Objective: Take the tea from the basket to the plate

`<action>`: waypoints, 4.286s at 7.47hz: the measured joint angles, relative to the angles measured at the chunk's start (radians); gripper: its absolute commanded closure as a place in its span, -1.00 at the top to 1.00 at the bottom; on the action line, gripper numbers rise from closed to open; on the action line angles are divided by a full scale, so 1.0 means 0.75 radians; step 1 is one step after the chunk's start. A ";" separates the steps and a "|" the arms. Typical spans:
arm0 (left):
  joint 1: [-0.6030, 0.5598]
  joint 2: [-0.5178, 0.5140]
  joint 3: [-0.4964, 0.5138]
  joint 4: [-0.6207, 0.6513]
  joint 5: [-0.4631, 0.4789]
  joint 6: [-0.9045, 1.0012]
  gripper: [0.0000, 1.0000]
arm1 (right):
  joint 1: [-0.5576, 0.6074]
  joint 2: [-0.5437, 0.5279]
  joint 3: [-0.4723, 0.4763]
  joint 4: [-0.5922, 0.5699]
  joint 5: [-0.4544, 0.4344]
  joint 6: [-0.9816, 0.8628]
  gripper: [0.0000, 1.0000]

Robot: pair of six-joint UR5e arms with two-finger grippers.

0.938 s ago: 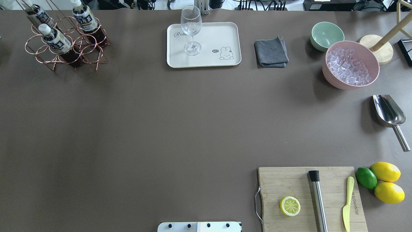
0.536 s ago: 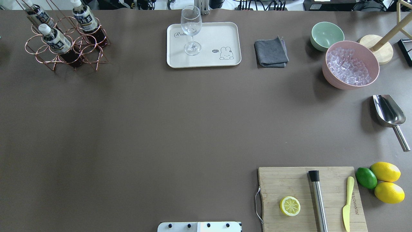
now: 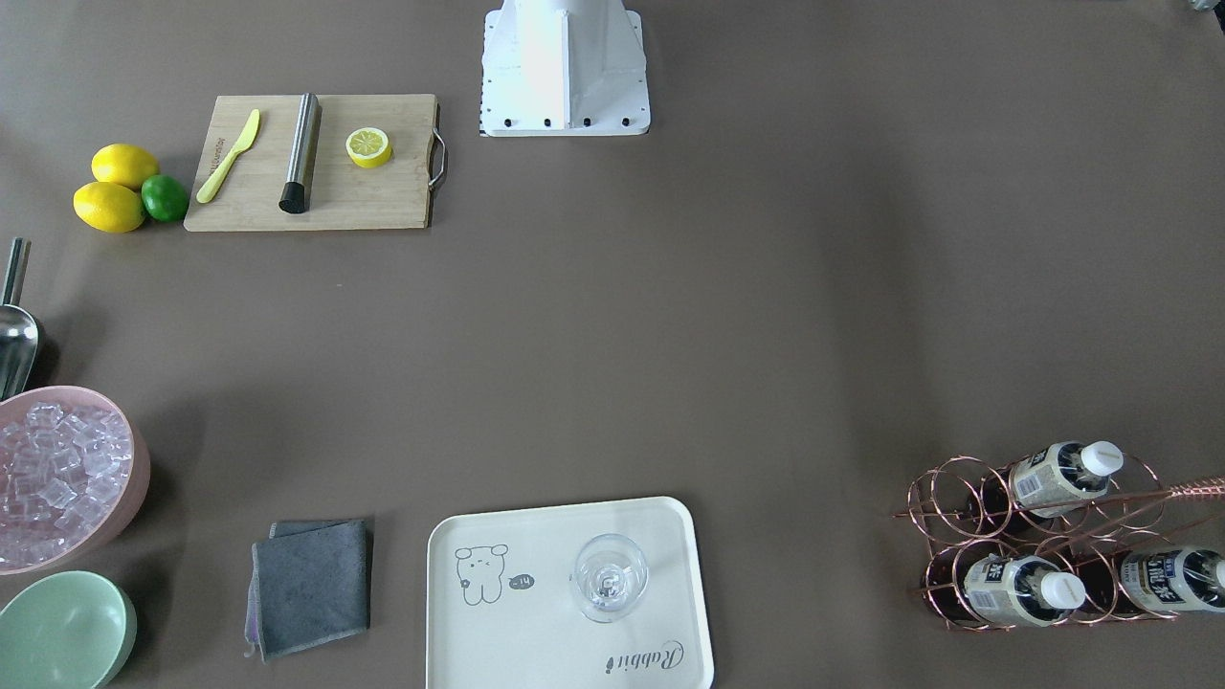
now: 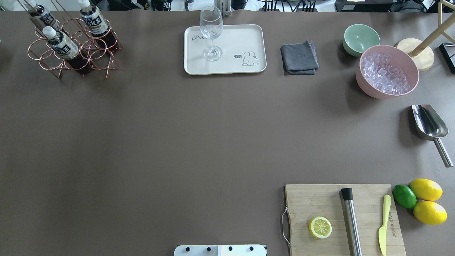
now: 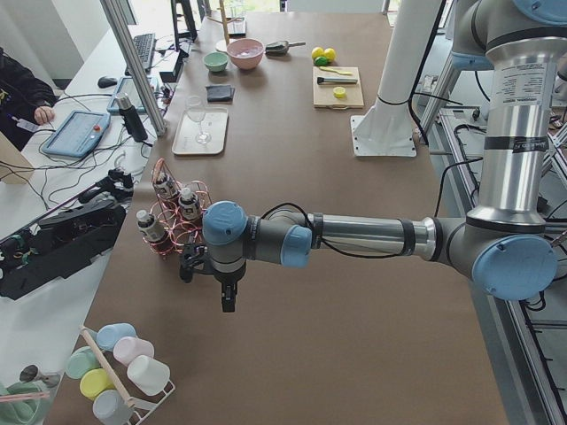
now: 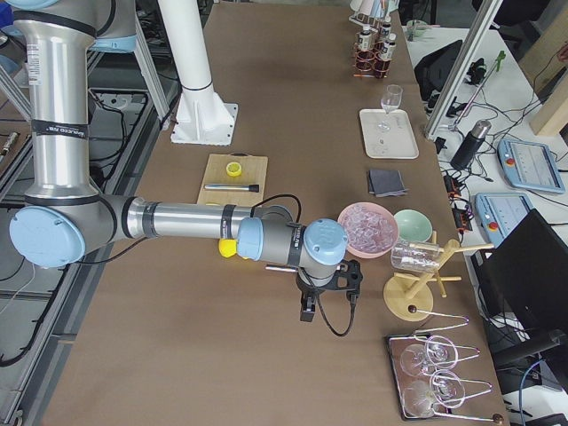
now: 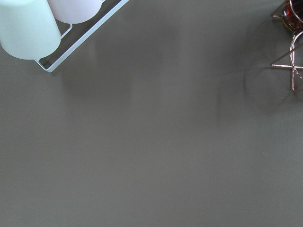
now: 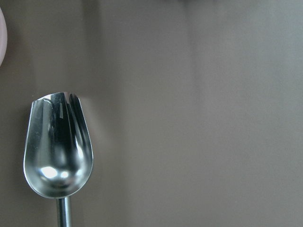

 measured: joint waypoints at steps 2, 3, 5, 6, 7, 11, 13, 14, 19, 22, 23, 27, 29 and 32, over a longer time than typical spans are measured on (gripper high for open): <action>0.001 0.000 0.003 0.001 0.000 0.000 0.96 | 0.000 0.000 0.003 0.000 0.001 0.001 0.99; 0.002 0.001 0.004 0.002 0.000 0.000 0.96 | 0.000 0.000 0.005 0.000 0.001 0.001 0.99; -0.001 0.003 0.003 0.006 0.000 0.000 0.96 | 0.000 0.000 0.006 0.000 0.000 0.000 0.99; -0.001 0.002 0.000 0.007 0.000 0.000 0.96 | -0.001 0.001 0.005 0.000 0.000 0.000 0.99; 0.000 -0.007 -0.003 0.007 0.000 0.000 0.96 | -0.001 0.002 0.005 0.000 0.000 0.000 0.99; -0.003 -0.084 -0.019 0.029 0.002 0.147 0.96 | -0.001 0.002 0.006 0.000 0.000 0.000 0.99; -0.066 -0.130 -0.033 0.039 -0.004 0.295 0.96 | -0.001 0.002 0.007 0.000 0.000 0.001 0.99; -0.148 -0.126 -0.089 0.041 -0.008 0.336 0.96 | -0.001 0.002 0.008 0.000 0.000 0.001 0.99; -0.073 -0.298 -0.125 0.045 0.043 0.737 0.96 | -0.001 0.002 0.006 0.000 0.000 0.000 0.99; -0.003 -0.551 -0.092 0.190 0.107 1.067 0.95 | -0.001 0.002 0.007 0.000 0.000 0.000 0.99; 0.045 -0.657 -0.019 0.223 0.113 1.180 0.94 | -0.001 0.002 0.007 0.000 0.001 0.000 0.99; 0.173 -0.892 0.239 0.132 0.112 1.442 0.94 | 0.000 0.002 0.008 0.000 0.000 0.000 0.99; 0.221 -0.937 0.334 0.118 0.102 1.511 0.93 | -0.001 0.002 0.008 0.000 0.000 0.000 0.99; 0.254 -0.955 0.403 0.121 0.085 1.526 0.52 | -0.001 0.002 0.008 0.000 0.000 0.000 0.99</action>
